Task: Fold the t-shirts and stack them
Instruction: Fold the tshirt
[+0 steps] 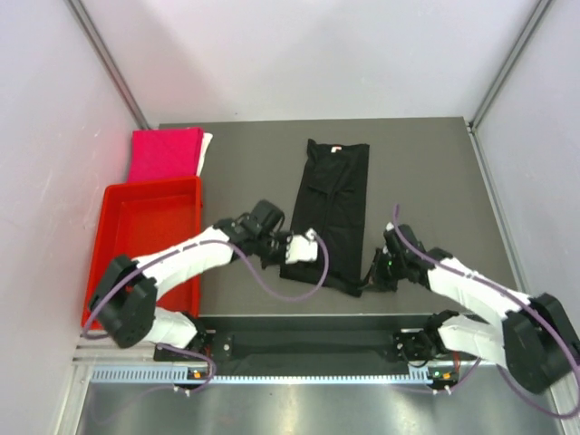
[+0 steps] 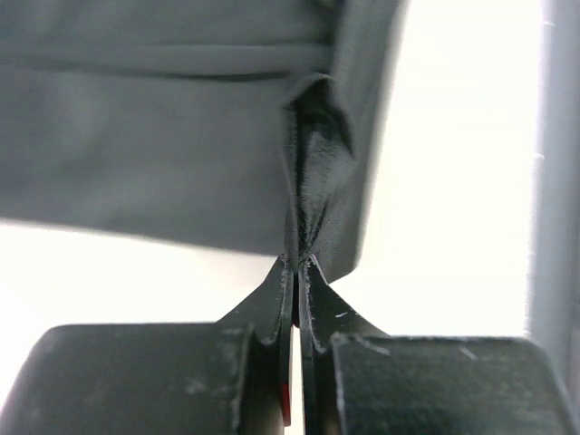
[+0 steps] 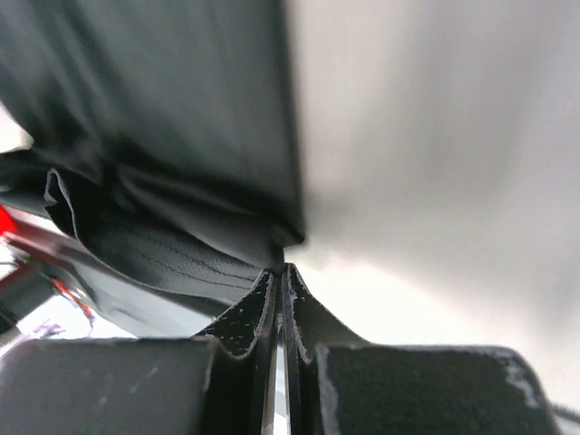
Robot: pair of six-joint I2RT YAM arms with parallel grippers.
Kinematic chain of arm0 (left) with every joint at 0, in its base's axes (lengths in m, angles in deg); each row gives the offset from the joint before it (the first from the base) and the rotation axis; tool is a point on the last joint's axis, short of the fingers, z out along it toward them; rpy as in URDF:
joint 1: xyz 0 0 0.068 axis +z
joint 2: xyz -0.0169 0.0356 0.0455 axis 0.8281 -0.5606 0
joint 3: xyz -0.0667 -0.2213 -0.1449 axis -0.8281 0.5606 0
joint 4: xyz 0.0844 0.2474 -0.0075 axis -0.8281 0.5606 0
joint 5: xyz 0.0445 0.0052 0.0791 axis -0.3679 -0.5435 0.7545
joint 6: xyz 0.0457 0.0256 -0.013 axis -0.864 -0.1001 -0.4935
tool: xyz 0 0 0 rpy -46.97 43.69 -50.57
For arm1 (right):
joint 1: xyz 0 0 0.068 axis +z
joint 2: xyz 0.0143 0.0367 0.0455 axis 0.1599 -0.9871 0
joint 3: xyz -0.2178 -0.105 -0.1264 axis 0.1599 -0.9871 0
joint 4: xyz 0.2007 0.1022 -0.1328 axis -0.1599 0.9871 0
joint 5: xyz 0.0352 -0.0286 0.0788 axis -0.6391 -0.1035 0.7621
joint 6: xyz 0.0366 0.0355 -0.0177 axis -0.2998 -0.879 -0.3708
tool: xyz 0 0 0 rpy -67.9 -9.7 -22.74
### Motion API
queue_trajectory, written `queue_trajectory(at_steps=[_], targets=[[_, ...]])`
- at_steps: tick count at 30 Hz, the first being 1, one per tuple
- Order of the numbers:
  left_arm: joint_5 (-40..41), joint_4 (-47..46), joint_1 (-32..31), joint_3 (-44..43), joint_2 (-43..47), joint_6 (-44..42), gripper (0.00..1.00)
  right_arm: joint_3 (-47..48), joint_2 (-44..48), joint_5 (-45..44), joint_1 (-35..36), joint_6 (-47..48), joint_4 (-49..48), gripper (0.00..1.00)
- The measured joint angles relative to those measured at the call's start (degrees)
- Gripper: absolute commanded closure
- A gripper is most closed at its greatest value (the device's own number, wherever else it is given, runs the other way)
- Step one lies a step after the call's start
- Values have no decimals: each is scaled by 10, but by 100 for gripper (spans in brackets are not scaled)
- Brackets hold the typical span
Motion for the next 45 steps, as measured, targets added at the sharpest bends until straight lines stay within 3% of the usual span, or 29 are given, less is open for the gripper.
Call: queue_trajectory(at_steps=[5, 16, 28, 30, 32, 33, 36, 40, 43, 45], targets=[[9, -2, 57, -100, -99, 24, 100, 89, -102, 25, -67, 56, -32, 100], [63, -29, 115, -275, -271, 48, 100, 294, -311, 57, -160, 140, -83, 100], [89, -65, 133, -364, -379, 47, 100, 372, -413, 67, -205, 173, -87, 100], [89, -70, 135, -368, -389, 47, 100, 372, -419, 68, -211, 174, -89, 85], [92, -75, 135, -374, -398, 48, 93, 378, -429, 68, -216, 174, -89, 62], [96, -78, 136, -379, -403, 48, 77, 383, -434, 68, -218, 176, -88, 59], [113, -98, 136, -387, -414, 57, 61, 396, -442, 63, -226, 179, -89, 55], [152, -124, 136, -400, -419, 81, 51, 411, -432, 15, -241, 191, -80, 55], [182, -132, 138, -432, -427, 101, 49, 408, -396, -28, -241, 205, -71, 55], [191, -133, 142, -454, -428, 116, 49, 396, -353, -49, -236, 220, -72, 61]])
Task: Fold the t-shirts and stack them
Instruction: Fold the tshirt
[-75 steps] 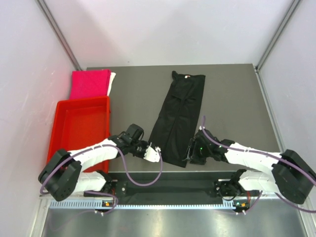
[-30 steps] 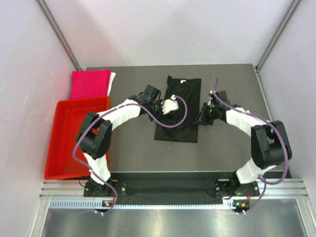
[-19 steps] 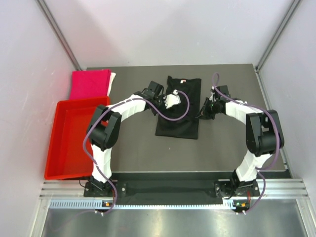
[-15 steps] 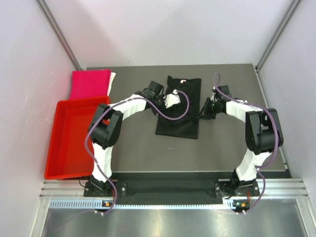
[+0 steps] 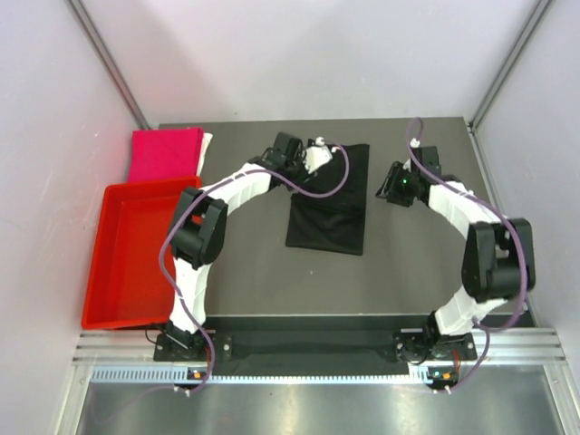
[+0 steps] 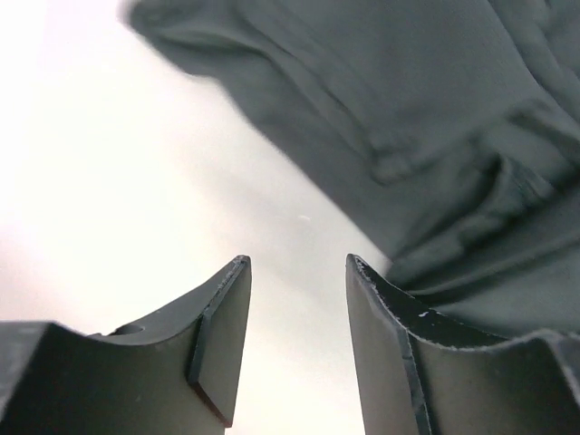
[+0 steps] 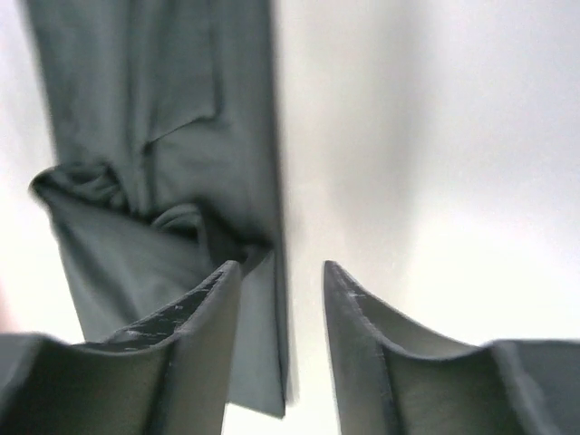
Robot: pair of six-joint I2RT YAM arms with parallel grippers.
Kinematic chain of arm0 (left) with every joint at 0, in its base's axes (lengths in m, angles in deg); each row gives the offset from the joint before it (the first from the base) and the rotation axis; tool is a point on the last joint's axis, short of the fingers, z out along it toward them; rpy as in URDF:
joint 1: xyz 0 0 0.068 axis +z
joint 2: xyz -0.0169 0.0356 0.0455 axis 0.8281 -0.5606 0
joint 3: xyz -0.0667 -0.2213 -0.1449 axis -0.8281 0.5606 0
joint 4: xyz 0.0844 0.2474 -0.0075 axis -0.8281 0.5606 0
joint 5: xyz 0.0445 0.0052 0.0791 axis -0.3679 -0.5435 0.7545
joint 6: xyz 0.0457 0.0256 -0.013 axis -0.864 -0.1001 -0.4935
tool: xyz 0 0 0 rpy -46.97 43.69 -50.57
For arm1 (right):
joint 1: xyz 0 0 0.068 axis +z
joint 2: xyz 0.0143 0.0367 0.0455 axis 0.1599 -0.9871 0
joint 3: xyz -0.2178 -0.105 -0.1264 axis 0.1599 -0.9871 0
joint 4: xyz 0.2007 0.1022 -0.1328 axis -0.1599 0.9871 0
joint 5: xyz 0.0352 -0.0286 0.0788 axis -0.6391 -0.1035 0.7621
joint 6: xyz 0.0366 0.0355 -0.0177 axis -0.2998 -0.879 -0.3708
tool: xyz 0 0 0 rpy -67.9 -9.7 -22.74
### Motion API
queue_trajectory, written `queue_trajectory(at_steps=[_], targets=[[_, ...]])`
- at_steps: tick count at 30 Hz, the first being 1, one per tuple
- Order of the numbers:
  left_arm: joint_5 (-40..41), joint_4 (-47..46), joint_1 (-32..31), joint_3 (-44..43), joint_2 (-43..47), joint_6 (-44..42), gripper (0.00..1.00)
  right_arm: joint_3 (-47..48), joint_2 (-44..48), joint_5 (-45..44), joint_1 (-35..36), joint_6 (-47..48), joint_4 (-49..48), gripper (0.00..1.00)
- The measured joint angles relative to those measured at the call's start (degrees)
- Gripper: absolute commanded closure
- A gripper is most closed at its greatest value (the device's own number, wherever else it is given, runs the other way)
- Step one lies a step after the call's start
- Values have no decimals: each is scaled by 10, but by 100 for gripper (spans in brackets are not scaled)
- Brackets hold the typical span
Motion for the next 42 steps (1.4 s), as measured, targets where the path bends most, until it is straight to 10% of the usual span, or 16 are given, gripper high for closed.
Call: queue_trajectory(at_steps=[7, 28, 36, 42], targets=[[-28, 14, 17, 25, 46, 27, 48, -71, 97, 17, 79, 29, -25, 79], [-171, 158, -5, 232, 210, -18, 48, 88, -155, 39, 76, -5, -43, 81], [-156, 144, -81, 326, 269, -82, 32, 81, -141, 15, 43, -7, -23, 71], [-138, 90, -101, 397, 301, -125, 32, -60, 45, -8, 49, -13, -24, 55]])
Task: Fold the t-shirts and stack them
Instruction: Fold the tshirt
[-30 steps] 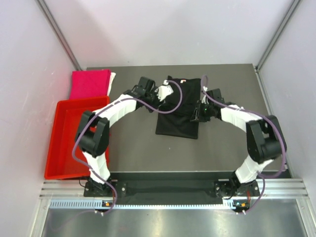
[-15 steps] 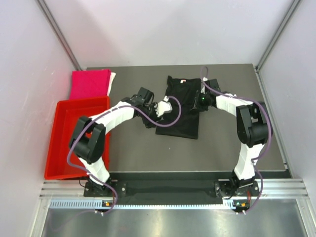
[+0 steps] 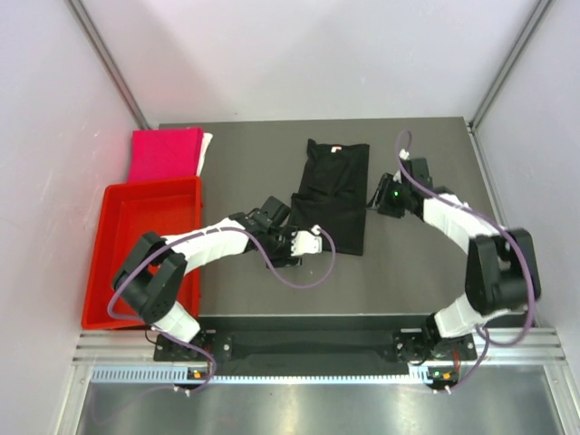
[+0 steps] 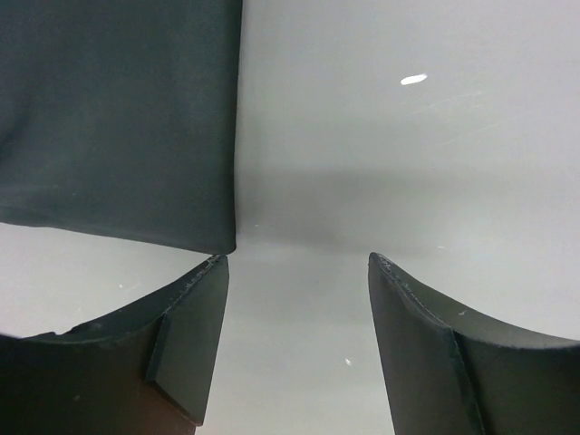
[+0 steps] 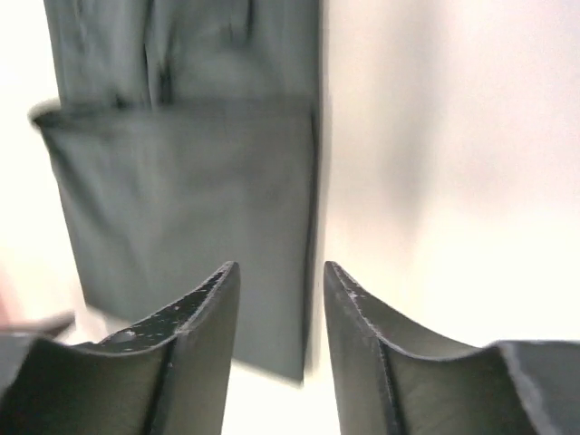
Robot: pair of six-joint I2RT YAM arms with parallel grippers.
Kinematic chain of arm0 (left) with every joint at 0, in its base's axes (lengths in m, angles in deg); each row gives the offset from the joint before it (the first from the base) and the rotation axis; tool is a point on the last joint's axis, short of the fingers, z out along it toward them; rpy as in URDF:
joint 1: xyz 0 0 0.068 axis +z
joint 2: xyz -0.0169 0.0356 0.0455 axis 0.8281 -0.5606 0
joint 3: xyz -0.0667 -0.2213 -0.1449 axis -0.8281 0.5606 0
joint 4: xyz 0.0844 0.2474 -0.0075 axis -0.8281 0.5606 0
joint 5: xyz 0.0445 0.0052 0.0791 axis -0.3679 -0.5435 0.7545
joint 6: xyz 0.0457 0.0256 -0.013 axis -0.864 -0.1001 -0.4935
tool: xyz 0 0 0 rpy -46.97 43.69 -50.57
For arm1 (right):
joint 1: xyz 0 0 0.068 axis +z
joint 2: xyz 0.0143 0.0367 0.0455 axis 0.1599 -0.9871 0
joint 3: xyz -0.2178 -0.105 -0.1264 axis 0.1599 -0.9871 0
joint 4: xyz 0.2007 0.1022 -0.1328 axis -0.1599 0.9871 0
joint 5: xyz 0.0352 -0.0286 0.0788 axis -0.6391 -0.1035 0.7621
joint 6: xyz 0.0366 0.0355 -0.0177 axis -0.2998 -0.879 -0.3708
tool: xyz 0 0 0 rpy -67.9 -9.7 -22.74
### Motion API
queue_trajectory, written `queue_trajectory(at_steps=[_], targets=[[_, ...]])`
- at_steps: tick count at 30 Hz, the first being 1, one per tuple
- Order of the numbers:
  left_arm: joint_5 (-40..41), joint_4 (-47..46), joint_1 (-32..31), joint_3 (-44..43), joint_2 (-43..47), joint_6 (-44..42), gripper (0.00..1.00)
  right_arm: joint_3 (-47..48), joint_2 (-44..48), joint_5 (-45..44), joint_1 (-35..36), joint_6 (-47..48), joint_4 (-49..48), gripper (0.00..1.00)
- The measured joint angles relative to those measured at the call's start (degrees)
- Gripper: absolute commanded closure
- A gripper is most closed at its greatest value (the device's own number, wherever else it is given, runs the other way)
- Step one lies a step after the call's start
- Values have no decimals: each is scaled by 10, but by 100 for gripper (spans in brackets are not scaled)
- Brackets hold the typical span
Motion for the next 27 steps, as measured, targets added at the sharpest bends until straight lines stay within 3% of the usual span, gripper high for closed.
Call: queue_trajectory(at_steps=[3, 7, 13, 15, 19, 20, 21, 22, 25, 27], targets=[[17, -41, 0, 19, -1, -10, 35, -85, 78, 1, 21, -14, -3, 50], [41, -107, 0, 30, -5, -12, 35, -173, 101, 17, 63, -41, 2, 46], [59, -166, 0, 42, -6, -14, 36, -199, 102, 30, 83, -73, -8, 46], [63, -180, 0, 42, -11, -16, 37, -202, 100, 33, 83, -80, -17, 47], [73, -194, 0, 41, -39, -20, 42, -202, 81, 44, 84, -93, -48, 66], [73, -201, 0, 39, -44, -23, 47, -202, 74, 49, 85, -96, -57, 79], [76, -206, 0, 35, -48, -24, 55, -202, 68, 50, 85, -97, -63, 85], [77, -207, 0, 34, -52, -24, 75, -202, 66, 50, 85, -101, -65, 89], [83, -212, 0, 29, -68, -25, 100, -203, 54, 56, 85, -107, -77, 100], [86, -212, -2, 25, -74, -25, 100, -204, 54, 56, 85, -107, -77, 100]])
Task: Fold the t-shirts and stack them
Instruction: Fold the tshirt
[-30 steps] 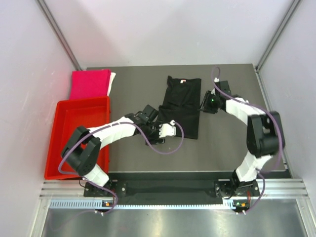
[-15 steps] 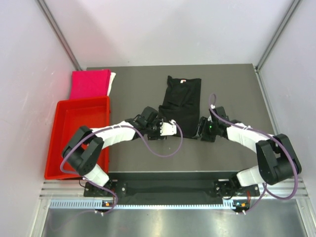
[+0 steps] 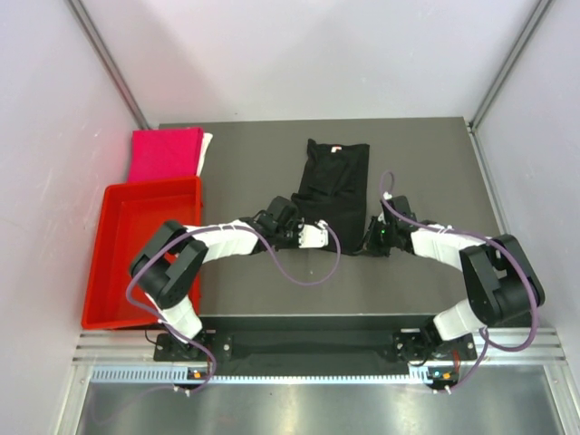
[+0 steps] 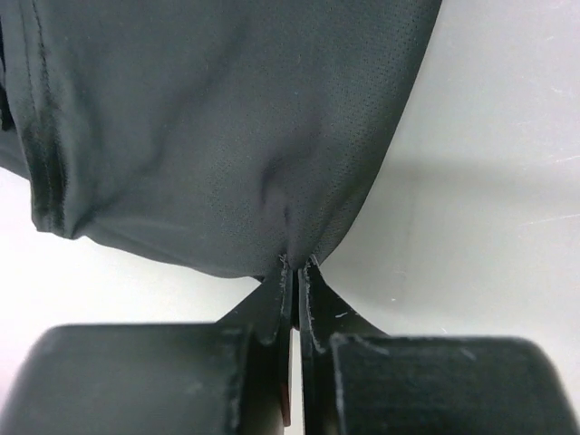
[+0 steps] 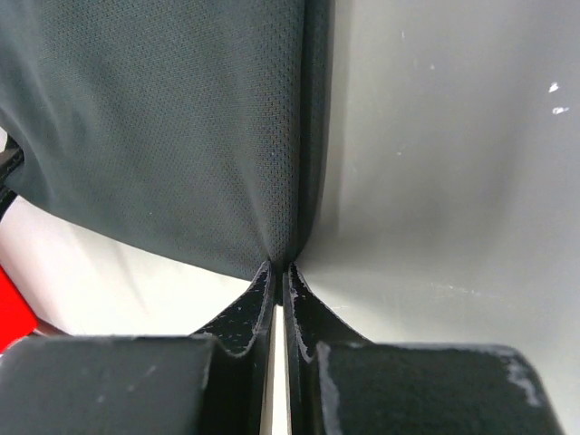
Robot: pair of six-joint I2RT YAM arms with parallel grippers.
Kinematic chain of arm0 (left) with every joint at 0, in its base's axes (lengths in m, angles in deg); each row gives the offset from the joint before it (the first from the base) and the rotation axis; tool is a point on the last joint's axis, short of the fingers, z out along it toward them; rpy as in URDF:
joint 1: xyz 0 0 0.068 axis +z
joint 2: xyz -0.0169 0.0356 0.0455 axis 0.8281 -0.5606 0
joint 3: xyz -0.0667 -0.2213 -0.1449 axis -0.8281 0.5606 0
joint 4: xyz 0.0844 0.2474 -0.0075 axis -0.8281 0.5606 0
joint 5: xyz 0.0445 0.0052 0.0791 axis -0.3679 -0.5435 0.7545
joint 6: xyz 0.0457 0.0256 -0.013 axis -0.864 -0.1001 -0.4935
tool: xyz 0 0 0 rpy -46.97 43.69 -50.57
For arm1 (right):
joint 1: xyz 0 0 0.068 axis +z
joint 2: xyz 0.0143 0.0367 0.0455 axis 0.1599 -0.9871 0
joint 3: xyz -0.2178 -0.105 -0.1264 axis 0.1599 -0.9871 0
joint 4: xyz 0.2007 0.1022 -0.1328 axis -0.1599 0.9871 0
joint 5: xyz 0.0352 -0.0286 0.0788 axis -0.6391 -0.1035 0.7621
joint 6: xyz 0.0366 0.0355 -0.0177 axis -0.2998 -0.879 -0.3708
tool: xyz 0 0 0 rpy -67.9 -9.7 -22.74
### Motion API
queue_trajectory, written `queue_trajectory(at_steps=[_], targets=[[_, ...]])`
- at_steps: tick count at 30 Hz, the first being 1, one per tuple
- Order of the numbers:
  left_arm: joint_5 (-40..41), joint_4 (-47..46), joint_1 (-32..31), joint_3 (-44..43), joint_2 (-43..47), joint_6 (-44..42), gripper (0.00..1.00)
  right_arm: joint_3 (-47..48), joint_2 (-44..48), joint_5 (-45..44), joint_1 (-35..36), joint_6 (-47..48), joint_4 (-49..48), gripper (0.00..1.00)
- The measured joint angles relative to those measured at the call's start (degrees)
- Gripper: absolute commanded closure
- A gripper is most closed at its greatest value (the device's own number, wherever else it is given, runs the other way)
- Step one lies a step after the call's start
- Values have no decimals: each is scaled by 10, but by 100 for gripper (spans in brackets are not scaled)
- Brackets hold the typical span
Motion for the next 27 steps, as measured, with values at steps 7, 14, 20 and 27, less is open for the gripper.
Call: queue_trajectory(at_steps=[7, 14, 20, 27], targets=[[10, 19, -2, -3, 5, 24, 100, -2, 16, -2, 0, 7, 12, 100], [-2, 150, -17, -2, 80, 63, 100, -36, 135, 9, 21, 18, 75, 100], [-49, 297, -64, -2, 192, 91, 100, -63, 264, 30, 55, 18, 198, 100], [-70, 369, -22, -36, 242, 120, 100, -30, 322, 53, 51, 27, 282, 100]])
